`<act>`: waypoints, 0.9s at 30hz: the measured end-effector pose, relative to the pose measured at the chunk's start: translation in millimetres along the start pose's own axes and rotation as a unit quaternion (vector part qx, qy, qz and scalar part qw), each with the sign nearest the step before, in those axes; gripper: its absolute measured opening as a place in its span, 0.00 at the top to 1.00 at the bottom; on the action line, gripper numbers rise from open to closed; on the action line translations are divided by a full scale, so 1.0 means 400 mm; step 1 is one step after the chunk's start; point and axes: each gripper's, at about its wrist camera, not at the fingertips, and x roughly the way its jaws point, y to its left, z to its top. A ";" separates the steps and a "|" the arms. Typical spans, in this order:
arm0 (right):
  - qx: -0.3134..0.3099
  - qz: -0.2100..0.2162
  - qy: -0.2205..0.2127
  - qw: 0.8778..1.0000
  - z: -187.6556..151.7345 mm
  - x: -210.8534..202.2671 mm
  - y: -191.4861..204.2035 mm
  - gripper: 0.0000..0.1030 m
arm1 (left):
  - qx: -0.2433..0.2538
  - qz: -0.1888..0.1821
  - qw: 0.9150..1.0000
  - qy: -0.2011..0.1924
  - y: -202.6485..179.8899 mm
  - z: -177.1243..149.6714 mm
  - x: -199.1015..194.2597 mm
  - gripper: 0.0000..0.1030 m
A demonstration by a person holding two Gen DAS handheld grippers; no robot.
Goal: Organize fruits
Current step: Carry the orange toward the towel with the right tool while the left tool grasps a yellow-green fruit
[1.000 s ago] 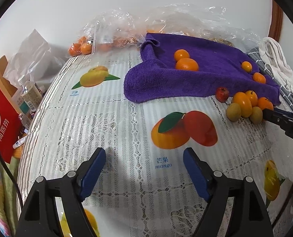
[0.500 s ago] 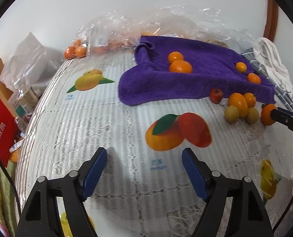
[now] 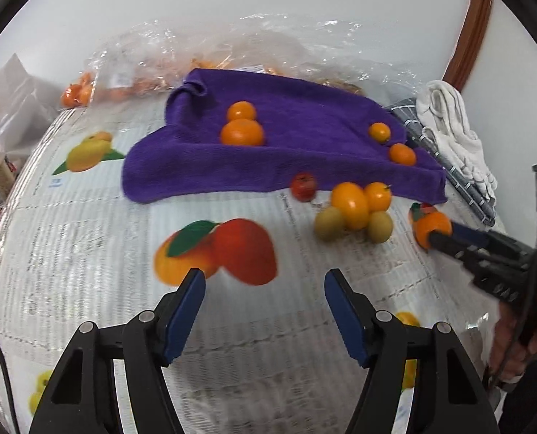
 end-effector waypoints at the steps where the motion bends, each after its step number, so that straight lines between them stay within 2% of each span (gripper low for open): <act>1: -0.004 -0.006 0.001 1.000 -0.002 0.010 -0.002 0.53 | -0.005 -0.002 1.000 0.000 -0.003 0.001 0.003 0.35; 4: -0.004 -0.006 0.020 1.000 -0.003 0.045 -0.018 0.56 | -0.019 -0.018 1.000 0.010 -0.011 0.009 0.022 0.38; 7: 0.000 0.007 0.011 1.000 -0.002 0.041 -0.032 0.59 | -0.017 -0.017 1.000 0.011 -0.035 0.018 0.040 0.43; 9: 0.011 0.018 0.007 1.000 -0.007 0.033 -0.048 0.59 | -0.012 -0.018 1.000 0.009 -0.057 0.026 0.055 0.50; 13: 0.013 0.018 0.003 1.000 -0.014 0.009 -0.079 0.59 | -0.011 -0.016 1.000 0.002 -0.086 0.039 0.080 0.53; 16: 0.015 0.016 0.003 1.000 -0.018 -0.009 -0.104 0.59 | 0.004 0.006 1.000 -0.001 -0.113 0.051 0.101 0.64; 18: 0.019 0.016 0.000 1.000 -0.021 -0.021 -0.120 0.59 | 0.009 0.005 1.000 0.000 -0.119 0.057 0.109 0.78; 22: 0.024 0.011 0.002 1.000 -0.020 -0.032 -0.138 0.59 | 0.002 0.009 1.000 -0.013 -0.115 0.065 0.097 0.78; 27: 0.029 0.007 -0.003 1.000 0.001 -0.055 -0.144 0.59 | -0.019 0.007 0.999 -0.028 -0.082 0.081 0.032 0.78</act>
